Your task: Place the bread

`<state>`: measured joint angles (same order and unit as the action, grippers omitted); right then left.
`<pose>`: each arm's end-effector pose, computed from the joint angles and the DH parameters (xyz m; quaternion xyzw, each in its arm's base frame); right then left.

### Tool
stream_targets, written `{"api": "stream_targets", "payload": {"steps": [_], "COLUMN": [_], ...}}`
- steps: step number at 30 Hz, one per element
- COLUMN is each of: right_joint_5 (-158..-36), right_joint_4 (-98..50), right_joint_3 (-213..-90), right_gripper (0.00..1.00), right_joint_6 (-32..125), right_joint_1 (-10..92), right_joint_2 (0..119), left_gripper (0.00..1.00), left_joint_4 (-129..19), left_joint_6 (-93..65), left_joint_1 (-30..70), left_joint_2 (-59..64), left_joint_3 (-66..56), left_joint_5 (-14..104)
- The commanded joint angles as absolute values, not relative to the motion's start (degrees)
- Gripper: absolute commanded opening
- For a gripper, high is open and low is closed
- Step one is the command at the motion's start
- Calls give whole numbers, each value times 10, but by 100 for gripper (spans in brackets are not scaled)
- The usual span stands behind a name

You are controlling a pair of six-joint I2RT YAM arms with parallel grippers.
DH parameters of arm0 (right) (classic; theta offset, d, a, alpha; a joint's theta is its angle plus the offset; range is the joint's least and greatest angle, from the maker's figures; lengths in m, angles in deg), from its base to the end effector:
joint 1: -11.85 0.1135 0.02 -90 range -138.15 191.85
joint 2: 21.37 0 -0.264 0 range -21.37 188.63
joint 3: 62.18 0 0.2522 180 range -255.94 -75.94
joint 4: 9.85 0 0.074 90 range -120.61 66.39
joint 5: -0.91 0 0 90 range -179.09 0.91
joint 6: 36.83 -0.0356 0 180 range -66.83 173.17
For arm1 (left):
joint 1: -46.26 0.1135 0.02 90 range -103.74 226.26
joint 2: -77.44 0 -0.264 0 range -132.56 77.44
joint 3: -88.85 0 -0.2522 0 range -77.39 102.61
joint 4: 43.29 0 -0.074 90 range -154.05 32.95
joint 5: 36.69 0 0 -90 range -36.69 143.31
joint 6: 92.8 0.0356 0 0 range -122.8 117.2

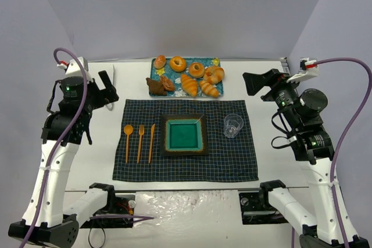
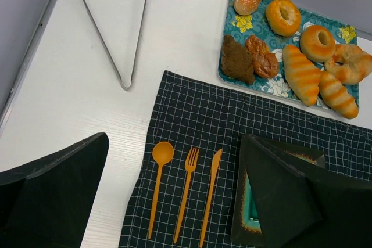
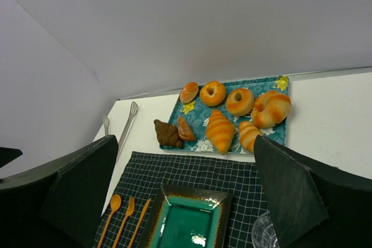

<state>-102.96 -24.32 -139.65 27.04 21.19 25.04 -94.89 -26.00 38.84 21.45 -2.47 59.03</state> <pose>0.1546 0.0341 0.4658 -0.0091 0.6011 0.3112 0.7361 0.1870 -0.0208 0.4331 -0.1403 0.8010 -0.1141 0.5707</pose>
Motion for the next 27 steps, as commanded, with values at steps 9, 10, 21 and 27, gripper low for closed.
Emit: {"api": "stream_targets", "payload": {"steps": [9,10,21,27], "right_joint_5": [-1030,-1030,-1026,-1017], "right_joint_4": [-216,-221,-224,-223], "right_joint_3": [-1412,-1412,-1382,-1381], "right_gripper": [100,100,100,100], "right_joint_6": [274,270,243,248], "right_joint_1": [208,208,209,209], "right_joint_2": [273,280,319,322], "left_gripper": [97,97,97,97], "left_joint_4": [-948,-948,-894,-825], "left_joint_6": [-301,-311,-365,-333], "left_joint_1": [417,433,536,538], "left_joint_2": [153,139,-12,-107], "left_joint_3": [19,21,31,55], "left_joint_5": [703,702,676,609]}}
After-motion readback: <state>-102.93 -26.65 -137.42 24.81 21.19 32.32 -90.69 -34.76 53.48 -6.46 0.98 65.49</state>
